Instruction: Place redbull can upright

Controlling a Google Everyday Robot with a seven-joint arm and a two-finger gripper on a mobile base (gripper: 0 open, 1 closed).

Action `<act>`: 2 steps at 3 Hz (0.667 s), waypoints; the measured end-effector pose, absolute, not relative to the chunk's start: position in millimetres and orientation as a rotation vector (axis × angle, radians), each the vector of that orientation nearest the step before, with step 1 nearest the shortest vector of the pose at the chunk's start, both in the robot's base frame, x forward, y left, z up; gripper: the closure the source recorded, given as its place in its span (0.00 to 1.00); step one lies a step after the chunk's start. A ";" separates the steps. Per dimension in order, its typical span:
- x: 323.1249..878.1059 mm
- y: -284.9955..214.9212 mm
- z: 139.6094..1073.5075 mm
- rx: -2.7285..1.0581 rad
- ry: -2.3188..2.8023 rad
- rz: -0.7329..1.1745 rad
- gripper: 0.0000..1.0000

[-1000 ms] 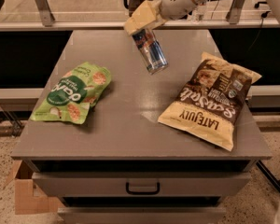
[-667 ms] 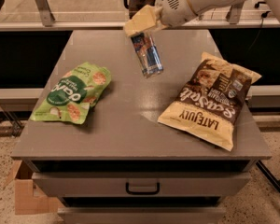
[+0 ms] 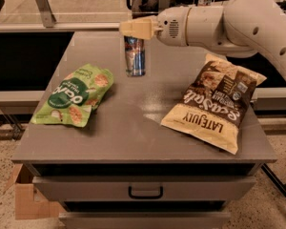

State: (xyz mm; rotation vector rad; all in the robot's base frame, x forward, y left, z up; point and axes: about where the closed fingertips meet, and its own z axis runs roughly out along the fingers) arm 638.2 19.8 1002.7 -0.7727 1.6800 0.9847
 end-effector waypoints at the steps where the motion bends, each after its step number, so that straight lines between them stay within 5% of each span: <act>1: 654.5 19.4 1020.3 -0.762 1.461 0.893 1.00; 2: 651.9 31.1 1018.3 -0.817 1.381 0.703 1.00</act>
Offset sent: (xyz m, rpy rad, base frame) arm 0.0064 0.0173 0.0102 -0.1056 -0.5214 -0.1578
